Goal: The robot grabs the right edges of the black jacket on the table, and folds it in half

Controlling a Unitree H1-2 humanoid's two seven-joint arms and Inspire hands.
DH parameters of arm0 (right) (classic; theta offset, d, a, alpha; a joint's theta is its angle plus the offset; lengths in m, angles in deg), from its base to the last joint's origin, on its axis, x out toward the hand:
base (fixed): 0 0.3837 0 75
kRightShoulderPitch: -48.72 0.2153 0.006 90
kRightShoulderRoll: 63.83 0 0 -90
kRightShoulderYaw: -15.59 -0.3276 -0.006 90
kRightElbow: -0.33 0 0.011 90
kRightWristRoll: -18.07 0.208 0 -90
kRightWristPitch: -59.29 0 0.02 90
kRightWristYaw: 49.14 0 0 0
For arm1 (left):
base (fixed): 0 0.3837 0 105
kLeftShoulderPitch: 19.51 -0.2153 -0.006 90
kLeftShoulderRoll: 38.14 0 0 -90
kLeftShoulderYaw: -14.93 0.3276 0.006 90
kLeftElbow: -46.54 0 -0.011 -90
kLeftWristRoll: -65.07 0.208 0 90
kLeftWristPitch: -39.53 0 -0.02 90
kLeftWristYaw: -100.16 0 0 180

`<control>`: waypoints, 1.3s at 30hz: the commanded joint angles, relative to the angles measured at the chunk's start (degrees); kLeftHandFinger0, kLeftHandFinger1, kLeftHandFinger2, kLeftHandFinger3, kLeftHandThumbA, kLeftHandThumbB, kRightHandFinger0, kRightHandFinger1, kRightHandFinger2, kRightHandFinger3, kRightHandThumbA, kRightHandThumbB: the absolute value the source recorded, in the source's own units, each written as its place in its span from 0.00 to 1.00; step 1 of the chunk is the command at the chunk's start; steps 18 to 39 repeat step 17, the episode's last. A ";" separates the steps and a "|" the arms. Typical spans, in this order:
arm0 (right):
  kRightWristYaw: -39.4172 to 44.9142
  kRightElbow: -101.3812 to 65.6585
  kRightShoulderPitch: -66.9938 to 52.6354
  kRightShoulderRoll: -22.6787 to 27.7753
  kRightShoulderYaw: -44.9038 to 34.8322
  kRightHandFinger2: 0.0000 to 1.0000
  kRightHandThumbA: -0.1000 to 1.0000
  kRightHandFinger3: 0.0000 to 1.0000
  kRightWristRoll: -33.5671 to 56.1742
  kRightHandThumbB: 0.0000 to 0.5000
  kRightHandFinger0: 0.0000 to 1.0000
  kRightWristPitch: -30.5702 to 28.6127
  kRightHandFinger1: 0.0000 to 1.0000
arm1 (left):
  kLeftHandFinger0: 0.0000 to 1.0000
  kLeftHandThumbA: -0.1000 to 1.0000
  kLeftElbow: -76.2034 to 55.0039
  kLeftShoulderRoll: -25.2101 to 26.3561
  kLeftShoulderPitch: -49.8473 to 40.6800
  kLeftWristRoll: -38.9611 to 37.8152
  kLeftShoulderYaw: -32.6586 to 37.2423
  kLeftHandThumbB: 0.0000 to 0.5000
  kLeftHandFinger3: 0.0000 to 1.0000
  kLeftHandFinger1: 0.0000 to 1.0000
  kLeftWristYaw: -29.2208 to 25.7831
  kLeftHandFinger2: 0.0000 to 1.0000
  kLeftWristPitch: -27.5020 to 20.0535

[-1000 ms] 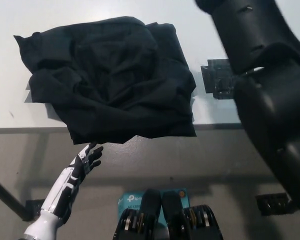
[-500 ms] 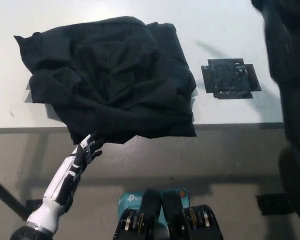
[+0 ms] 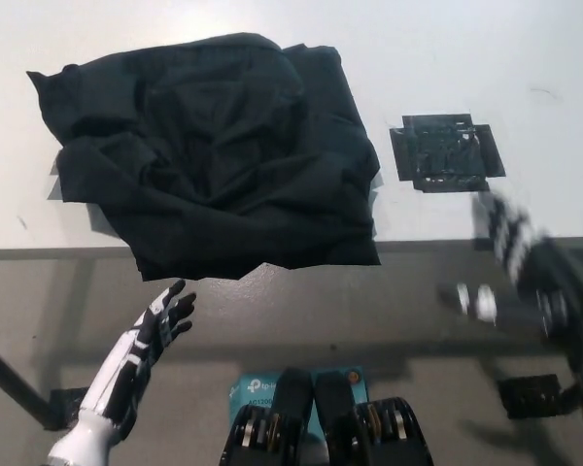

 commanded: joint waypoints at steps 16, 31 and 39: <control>-1.87 2.13 -12.93 -3.51 0.82 1.00 1.00 1.00 5.93 0.55 1.00 -19.59 1.00 | 1.00 1.00 -1.64 0.36 -3.66 -4.16 -3.92 0.67 1.00 1.00 -0.02 1.00 -4.16; -1.87 2.13 -12.93 -3.51 0.82 1.00 1.00 1.00 5.93 0.55 1.00 -19.59 1.00 | 1.00 1.00 -1.64 0.36 -3.66 -4.16 -3.92 0.67 1.00 1.00 -0.02 1.00 -4.16; -1.87 2.13 -12.93 -3.51 0.82 1.00 1.00 1.00 5.93 0.55 1.00 -19.59 1.00 | 1.00 1.00 -1.64 0.36 -3.66 -4.16 -3.92 0.67 1.00 1.00 -0.02 1.00 -4.16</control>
